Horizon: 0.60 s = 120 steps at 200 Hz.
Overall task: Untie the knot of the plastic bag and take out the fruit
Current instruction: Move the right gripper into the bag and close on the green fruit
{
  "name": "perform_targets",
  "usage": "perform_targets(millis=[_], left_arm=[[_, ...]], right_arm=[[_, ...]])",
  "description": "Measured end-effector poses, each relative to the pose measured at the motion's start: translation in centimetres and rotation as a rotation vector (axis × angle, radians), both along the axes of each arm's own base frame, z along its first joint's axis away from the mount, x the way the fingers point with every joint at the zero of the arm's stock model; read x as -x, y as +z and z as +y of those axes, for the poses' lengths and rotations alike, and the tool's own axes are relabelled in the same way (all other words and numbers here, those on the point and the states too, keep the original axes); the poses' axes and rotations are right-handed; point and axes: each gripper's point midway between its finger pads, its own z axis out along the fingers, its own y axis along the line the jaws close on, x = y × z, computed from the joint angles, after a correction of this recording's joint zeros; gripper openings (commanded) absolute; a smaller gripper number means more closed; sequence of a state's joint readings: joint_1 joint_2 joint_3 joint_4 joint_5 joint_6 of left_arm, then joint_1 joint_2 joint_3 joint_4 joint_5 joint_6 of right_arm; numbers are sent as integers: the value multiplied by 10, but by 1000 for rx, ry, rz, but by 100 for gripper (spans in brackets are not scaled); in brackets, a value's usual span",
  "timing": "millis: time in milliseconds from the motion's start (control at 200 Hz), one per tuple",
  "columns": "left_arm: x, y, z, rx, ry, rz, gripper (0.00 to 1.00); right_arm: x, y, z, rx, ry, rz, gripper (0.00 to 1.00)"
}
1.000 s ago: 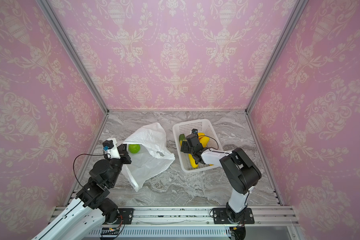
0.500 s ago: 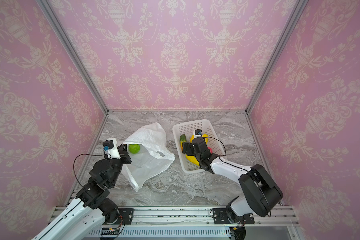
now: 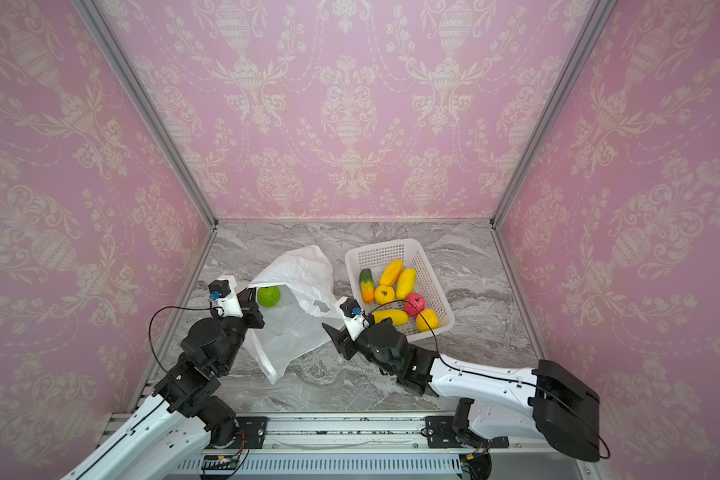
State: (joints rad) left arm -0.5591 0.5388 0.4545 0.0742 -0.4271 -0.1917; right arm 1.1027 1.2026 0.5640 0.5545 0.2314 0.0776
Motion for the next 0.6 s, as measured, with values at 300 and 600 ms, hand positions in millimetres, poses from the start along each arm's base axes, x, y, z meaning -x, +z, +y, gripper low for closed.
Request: perform_targets(millis=[300,600], left_arm=[[0,2,-1,2,-6,-3,0],[0,3,-4,5,-26,-3,0]], right_arm=[[22,-55,81,212,168,-40,38],[-6,-111,126,305,137,9,36]])
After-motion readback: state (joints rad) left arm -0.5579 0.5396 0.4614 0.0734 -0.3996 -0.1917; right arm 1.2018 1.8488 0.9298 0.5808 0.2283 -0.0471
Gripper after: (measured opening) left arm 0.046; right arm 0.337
